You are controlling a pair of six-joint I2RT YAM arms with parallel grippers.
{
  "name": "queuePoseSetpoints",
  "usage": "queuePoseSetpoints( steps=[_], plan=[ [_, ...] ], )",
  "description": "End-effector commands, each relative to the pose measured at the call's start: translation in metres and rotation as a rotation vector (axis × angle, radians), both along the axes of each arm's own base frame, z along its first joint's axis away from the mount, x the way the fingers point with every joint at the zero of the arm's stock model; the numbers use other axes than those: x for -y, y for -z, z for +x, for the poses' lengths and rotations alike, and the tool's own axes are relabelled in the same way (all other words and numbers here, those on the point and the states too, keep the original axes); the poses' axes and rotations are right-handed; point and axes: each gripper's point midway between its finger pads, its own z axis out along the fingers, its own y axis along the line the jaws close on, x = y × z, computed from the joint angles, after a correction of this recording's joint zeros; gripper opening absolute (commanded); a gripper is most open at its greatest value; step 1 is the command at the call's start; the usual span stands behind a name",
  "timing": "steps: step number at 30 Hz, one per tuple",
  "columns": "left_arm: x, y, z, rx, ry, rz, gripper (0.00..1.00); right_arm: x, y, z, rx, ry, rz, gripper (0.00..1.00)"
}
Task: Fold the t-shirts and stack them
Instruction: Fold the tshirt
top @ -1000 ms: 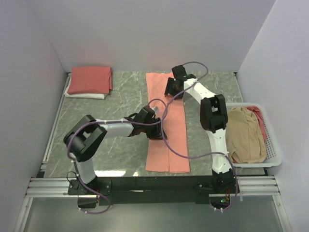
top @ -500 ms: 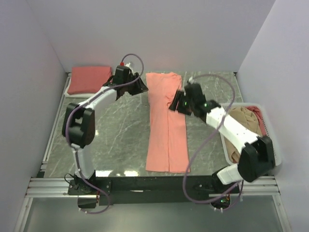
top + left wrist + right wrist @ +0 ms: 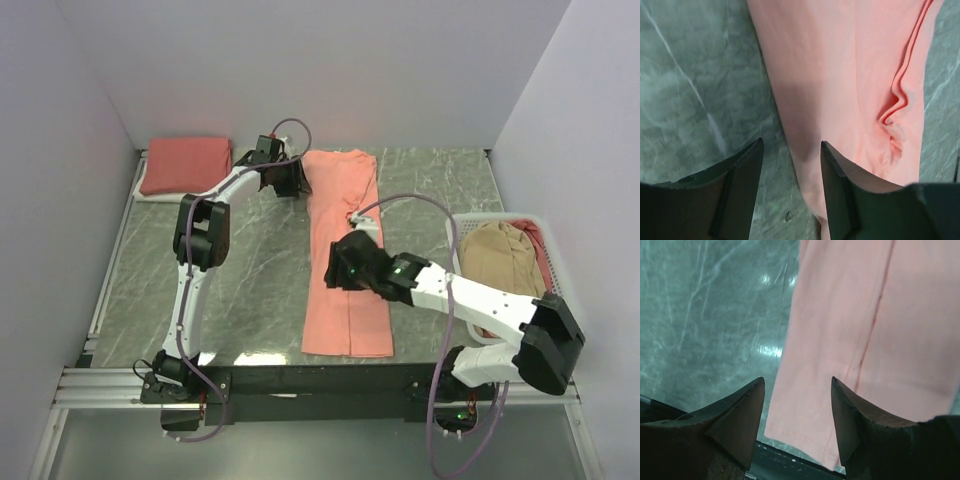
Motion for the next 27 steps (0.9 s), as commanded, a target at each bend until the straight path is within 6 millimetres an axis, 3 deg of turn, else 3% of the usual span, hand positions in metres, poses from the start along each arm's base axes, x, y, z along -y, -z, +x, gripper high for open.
queuePoseSetpoints(
  steps=[1, 7, 13, 15, 20, 27],
  plan=[
    [0.004, -0.013, 0.012, 0.041, 0.046, -0.021, 0.55, -0.015, -0.002, -0.003, 0.039, 0.041, -0.058, 0.62],
    [0.009, -0.001, 0.018, 0.024, 0.052, -0.046, 0.51, -0.05, 0.034, -0.034, -0.001, -0.032, -0.192, 0.6],
    [0.013, 0.004, 0.02, 0.016, 0.055, -0.094, 0.38, -0.083, 0.053, -0.071, -0.024, -0.123, -0.262, 0.56],
    [0.014, 0.003, 0.021, 0.018, 0.055, -0.103, 0.35, -0.086, 0.065, -0.081, -0.042, -0.134, -0.299, 0.5],
    [0.015, 0.0, 0.024, 0.025, 0.059, -0.119, 0.32, -0.095, 0.081, -0.103, -0.072, -0.174, -0.344, 0.49],
    [0.014, -0.002, 0.026, 0.025, 0.058, -0.137, 0.31, -0.089, 0.098, -0.118, -0.109, -0.17, -0.412, 0.46]
  ],
)
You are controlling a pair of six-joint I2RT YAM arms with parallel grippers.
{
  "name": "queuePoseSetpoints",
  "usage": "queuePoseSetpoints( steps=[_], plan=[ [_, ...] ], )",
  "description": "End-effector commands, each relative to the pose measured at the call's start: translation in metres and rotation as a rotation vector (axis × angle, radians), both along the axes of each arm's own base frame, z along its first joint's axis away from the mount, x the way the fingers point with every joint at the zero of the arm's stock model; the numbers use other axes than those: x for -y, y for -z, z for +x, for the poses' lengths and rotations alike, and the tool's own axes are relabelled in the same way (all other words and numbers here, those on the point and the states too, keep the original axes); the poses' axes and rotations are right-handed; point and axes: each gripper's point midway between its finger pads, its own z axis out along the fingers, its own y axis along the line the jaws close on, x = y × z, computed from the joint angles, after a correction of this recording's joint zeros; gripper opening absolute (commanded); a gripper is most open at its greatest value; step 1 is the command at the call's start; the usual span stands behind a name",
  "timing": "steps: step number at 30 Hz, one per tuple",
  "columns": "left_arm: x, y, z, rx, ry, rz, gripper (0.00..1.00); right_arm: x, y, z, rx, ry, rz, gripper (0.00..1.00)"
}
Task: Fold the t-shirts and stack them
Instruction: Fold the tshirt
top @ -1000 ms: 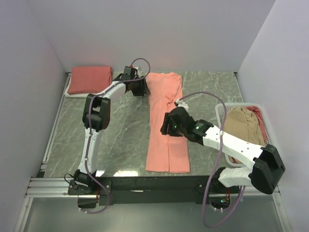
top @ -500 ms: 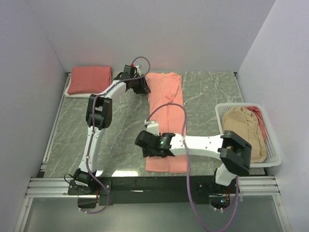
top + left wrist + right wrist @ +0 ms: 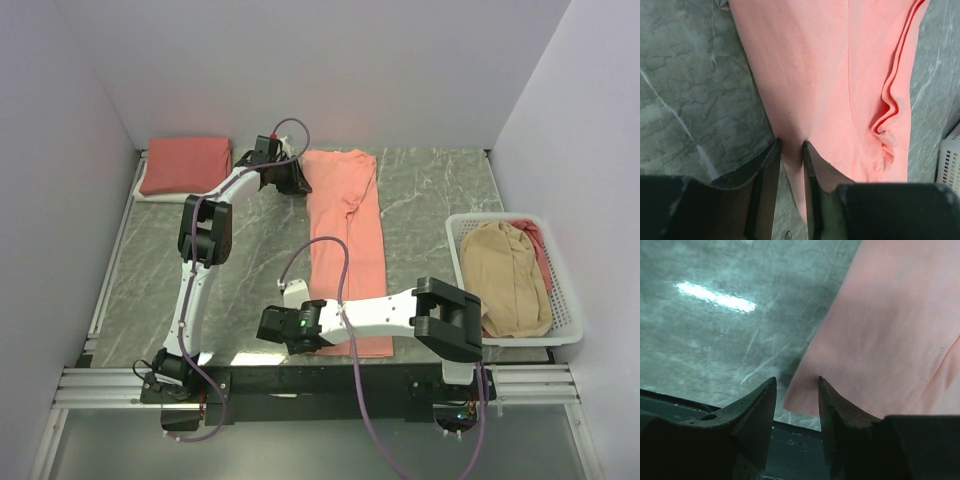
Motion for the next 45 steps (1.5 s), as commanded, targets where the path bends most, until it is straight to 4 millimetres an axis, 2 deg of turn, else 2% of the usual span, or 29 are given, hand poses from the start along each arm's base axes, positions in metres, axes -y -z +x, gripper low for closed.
queuePoseSetpoints(
  steps=[1, 5, 9, 13, 14, 16, 17, 20, 24, 29, 32, 41, 45],
  plan=[
    [0.003, -0.009, 0.01, 0.032, 0.01, -0.034, 0.31, -0.003, -0.001, 0.0, 0.021, 0.033, -0.015, 0.44],
    [0.005, -0.008, 0.01, 0.026, 0.011, -0.047, 0.29, -0.006, 0.005, -0.003, 0.016, 0.024, -0.032, 0.35],
    [0.004, -0.007, 0.012, 0.019, 0.007, -0.055, 0.27, -0.001, 0.007, -0.004, 0.02, 0.027, -0.044, 0.31],
    [0.006, -0.008, 0.014, 0.013, 0.005, -0.082, 0.22, 0.005, 0.005, -0.005, 0.019, 0.029, -0.037, 0.16],
    [0.007, -0.01, 0.016, 0.02, 0.004, -0.093, 0.19, 0.006, 0.004, -0.005, 0.019, 0.032, -0.032, 0.08],
    [0.007, -0.012, 0.019, 0.015, -0.005, -0.111, 0.14, 0.011, 0.003, -0.007, 0.016, 0.031, -0.022, 0.03],
    [0.008, -0.015, 0.021, 0.021, -0.008, -0.122, 0.09, 0.012, 0.002, -0.008, 0.012, 0.032, -0.016, 0.0],
    [0.003, -0.023, 0.028, 0.026, -0.04, -0.143, 0.0, 0.018, -0.003, -0.011, 0.007, 0.03, 0.004, 0.0],
    [-0.008, -0.042, 0.041, 0.059, -0.076, -0.176, 0.0, 0.025, -0.009, -0.016, 0.002, 0.03, 0.041, 0.0],
    [-0.017, -0.062, 0.051, 0.09, -0.091, -0.215, 0.0, 0.018, -0.017, -0.021, -0.011, 0.011, 0.086, 0.0],
    [-0.019, -0.064, 0.052, 0.092, -0.09, -0.22, 0.0, 0.008, -0.022, -0.022, -0.016, -0.005, 0.111, 0.0],
    [-0.024, -0.049, 0.053, 0.071, -0.092, -0.221, 0.0, -0.014, -0.031, -0.027, -0.051, -0.059, 0.178, 0.0],
    [-0.025, -0.052, 0.055, 0.078, -0.092, -0.236, 0.0, -0.026, -0.035, -0.025, -0.059, -0.072, 0.19, 0.0]
  ],
)
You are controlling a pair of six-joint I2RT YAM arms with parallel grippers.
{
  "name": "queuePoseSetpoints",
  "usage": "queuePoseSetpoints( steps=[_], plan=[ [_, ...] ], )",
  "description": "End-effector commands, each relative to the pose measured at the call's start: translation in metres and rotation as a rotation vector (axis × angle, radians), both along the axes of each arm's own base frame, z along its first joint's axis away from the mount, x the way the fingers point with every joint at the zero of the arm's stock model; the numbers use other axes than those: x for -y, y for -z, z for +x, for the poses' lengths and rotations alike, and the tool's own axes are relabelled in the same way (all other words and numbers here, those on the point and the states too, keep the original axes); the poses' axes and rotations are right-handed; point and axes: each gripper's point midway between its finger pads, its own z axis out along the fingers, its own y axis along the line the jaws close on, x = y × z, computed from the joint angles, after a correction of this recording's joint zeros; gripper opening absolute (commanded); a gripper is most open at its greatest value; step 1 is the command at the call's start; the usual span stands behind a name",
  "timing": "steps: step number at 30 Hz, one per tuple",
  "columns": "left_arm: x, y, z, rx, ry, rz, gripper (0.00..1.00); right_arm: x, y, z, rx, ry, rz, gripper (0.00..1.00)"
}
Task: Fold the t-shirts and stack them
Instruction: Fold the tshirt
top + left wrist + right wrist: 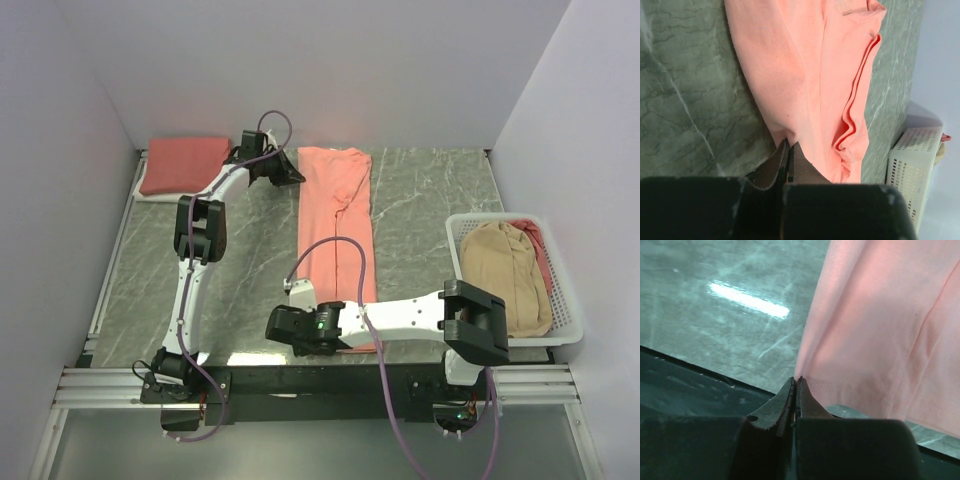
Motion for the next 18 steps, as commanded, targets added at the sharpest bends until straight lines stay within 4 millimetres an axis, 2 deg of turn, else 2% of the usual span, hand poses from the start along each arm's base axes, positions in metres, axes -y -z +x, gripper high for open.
queuePoseSetpoints(
  steps=[1, 5, 7, 9, 12, 13, 14, 16, 17, 18],
  plan=[
    [-0.007, -0.031, 0.026, 0.131, -0.021, -0.036, 0.0, -0.028, -0.017, -0.009, -0.04, -0.046, 0.079, 0.0],
    [-0.008, -0.033, 0.026, 0.134, -0.021, -0.038, 0.0, -0.035, -0.015, -0.006, -0.069, -0.052, 0.118, 0.0],
    [-0.011, -0.034, 0.027, 0.135, -0.021, -0.041, 0.02, -0.04, -0.019, -0.003, -0.082, -0.056, 0.15, 0.06],
    [-0.012, -0.034, 0.025, 0.13, -0.019, -0.052, 0.14, -0.047, -0.028, 0.001, -0.081, -0.068, 0.19, 0.14],
    [-0.016, -0.044, 0.024, 0.148, -0.017, -0.058, 0.34, -0.049, -0.039, 0.006, -0.08, -0.075, 0.228, 0.41],
    [-0.019, -0.047, 0.024, 0.156, -0.019, -0.055, 0.42, -0.048, -0.043, 0.01, -0.075, -0.07, 0.24, 0.46],
    [-0.023, -0.059, 0.024, 0.179, -0.02, -0.055, 0.46, -0.043, -0.043, 0.011, -0.076, -0.065, 0.242, 0.5],
    [-0.03, -0.065, 0.021, 0.185, -0.029, -0.051, 0.51, -0.039, -0.061, 0.016, -0.065, -0.054, 0.304, 0.55],
    [-0.037, -0.087, 0.021, 0.223, -0.039, -0.053, 0.52, -0.029, -0.059, 0.023, -0.065, -0.024, 0.311, 0.55],
    [-0.041, -0.08, 0.014, 0.2, -0.046, -0.046, 0.52, -0.024, -0.074, 0.026, -0.047, -0.008, 0.351, 0.55]
  ],
)
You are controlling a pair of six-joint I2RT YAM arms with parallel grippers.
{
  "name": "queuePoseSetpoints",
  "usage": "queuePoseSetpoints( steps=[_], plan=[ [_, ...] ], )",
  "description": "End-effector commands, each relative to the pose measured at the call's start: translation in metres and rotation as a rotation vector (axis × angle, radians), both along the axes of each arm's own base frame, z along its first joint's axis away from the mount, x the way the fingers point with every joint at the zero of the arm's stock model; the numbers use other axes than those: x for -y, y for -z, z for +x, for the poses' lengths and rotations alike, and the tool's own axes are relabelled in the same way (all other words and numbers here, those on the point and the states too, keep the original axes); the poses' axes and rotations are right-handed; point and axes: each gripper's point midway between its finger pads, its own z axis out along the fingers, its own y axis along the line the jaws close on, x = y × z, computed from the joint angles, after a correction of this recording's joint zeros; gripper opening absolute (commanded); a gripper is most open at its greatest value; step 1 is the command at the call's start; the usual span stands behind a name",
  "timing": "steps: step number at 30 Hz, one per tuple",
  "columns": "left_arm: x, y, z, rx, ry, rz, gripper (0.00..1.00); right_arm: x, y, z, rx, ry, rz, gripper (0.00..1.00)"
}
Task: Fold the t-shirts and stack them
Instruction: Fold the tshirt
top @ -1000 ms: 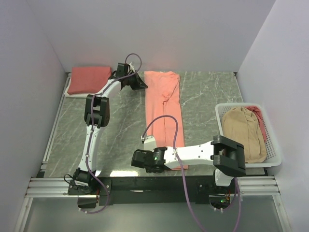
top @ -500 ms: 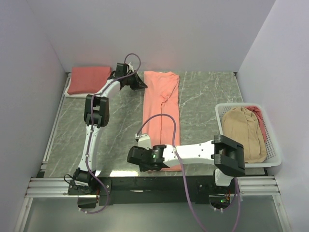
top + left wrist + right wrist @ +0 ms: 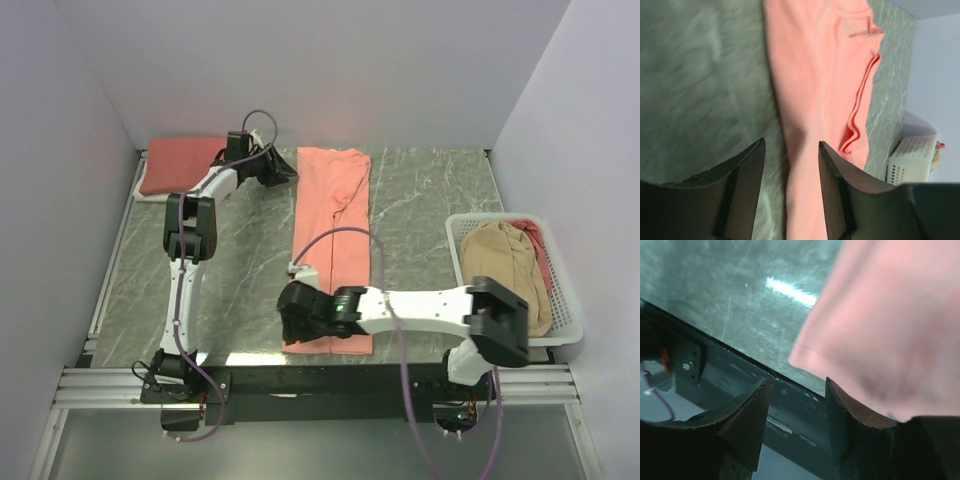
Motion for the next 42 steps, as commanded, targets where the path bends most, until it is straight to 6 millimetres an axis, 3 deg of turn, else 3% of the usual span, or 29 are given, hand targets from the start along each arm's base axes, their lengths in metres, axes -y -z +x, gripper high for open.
queuePoseSetpoints(
  steps=[1, 2, 3, 4, 5, 6, 7, 8, 9, 10, 11, 12, 13, 14, 15, 16, 17, 18, 19, 20, 21, 23, 24, 26, 30, 38, 42],
  plan=[
    [-0.018, -0.077, -0.001, 0.153, -0.021, -0.007, 0.52, 0.013, -0.048, 0.02, 0.048, 0.073, 0.151, 0.55],
    [-0.024, -0.1, -0.006, 0.189, -0.033, -0.001, 0.52, 0.03, -0.041, 0.026, 0.042, 0.117, 0.129, 0.55],
    [-0.029, -0.087, -0.017, 0.156, -0.042, 0.016, 0.52, 0.041, -0.051, 0.03, 0.059, 0.151, 0.156, 0.55],
    [-0.035, -0.089, -0.02, 0.16, -0.07, 0.036, 0.52, 0.05, -0.052, 0.034, 0.064, 0.177, 0.161, 0.55],
    [-0.04, -0.112, -0.027, 0.194, -0.088, 0.041, 0.52, 0.07, -0.039, 0.038, 0.05, 0.23, 0.135, 0.55],
    [-0.045, -0.097, -0.04, 0.148, -0.102, 0.059, 0.51, 0.08, -0.049, 0.039, 0.062, 0.255, 0.178, 0.55],
    [-0.048, -0.099, -0.047, 0.14, -0.119, 0.07, 0.5, 0.089, -0.049, 0.04, 0.061, 0.278, 0.192, 0.55],
    [-0.056, -0.116, -0.053, 0.152, -0.169, 0.086, 0.5, 0.109, -0.046, 0.042, 0.059, 0.327, 0.208, 0.55],
    [-0.061, -0.099, -0.069, 0.088, -0.191, 0.104, 0.48, 0.118, -0.045, 0.044, 0.067, 0.353, 0.216, 0.55],
    [-0.065, -0.095, -0.079, 0.059, -0.214, 0.11, 0.47, 0.129, -0.042, 0.045, 0.071, 0.382, 0.215, 0.55],
    [-0.071, -0.113, -0.09, 0.061, -0.271, 0.109, 0.46, 0.143, -0.028, 0.043, 0.059, 0.411, 0.193, 0.55],
    [-0.074, -0.085, -0.116, -0.024, -0.288, 0.132, 0.44, 0.155, -0.032, 0.045, 0.066, 0.448, 0.217, 0.54],
    [-0.075, -0.081, -0.13, -0.045, -0.305, 0.146, 0.42, 0.16, -0.029, 0.042, 0.051, 0.454, 0.23, 0.54],
    [-0.071, -0.098, -0.15, -0.031, -0.318, 0.155, 0.41, 0.169, -0.022, 0.039, 0.045, 0.469, 0.246, 0.53],
    [-0.078, -0.071, -0.173, -0.089, -0.358, 0.213, 0.39, 0.172, -0.018, 0.037, 0.035, 0.476, 0.257, 0.51],
    [-0.076, -0.069, -0.189, -0.095, -0.368, 0.215, 0.36, 0.174, -0.015, 0.035, 0.017, 0.489, 0.273, 0.5],
    [-0.067, -0.089, -0.209, -0.044, -0.365, 0.201, 0.36, 0.179, -0.007, 0.03, 0.006, 0.493, 0.277, 0.5],
    [-0.073, -0.063, -0.236, -0.089, -0.382, 0.241, 0.37, 0.18, -0.003, 0.028, -0.004, 0.496, 0.281, 0.5],
    [-0.071, -0.06, -0.251, -0.087, -0.381, 0.239, 0.38, 0.182, -0.001, 0.026, -0.012, 0.498, 0.285, 0.5],
    [-0.064, -0.076, -0.269, -0.043, -0.372, 0.215, 0.39, 0.185, 0.007, 0.022, -0.028, 0.5, 0.274, 0.49],
    [-0.066, -0.057, -0.292, -0.077, -0.362, 0.243, 0.39, 0.188, 0.012, 0.02, -0.034, 0.504, 0.266, 0.49],
    [-0.062, -0.062, -0.32, -0.046, -0.35, 0.257, 0.43, 0.193, 0.024, 0.015, -0.054, 0.508, 0.244, 0.49],
    [-0.061, -0.047, -0.338, -0.072, -0.331, 0.264, 0.44, 0.193, 0.028, 0.013, -0.064, 0.507, 0.236, 0.49],
    [-0.055, -0.049, -0.358, -0.077, -0.309, 0.235, 0.46, 0.195, 0.039, 0.009, -0.086, 0.508, 0.217, 0.49],
    [-0.063, -0.026, -0.391, -0.15, -0.332, 0.311, 0.45, 0.199, 0.049, 0.004, -0.115, 0.512, 0.166, 0.47],
    [-0.036, 0.008, -0.452, -0.239, -0.21, 0.339, 0.43, 0.198, 0.054, 0.0, -0.143, 0.486, 0.118, 0.47],
    [-0.027, 0.021, -0.473, -0.273, -0.149, 0.324, 0.42, 0.198, 0.058, -0.003, -0.163, 0.479, 0.106, 0.47]
  ],
)
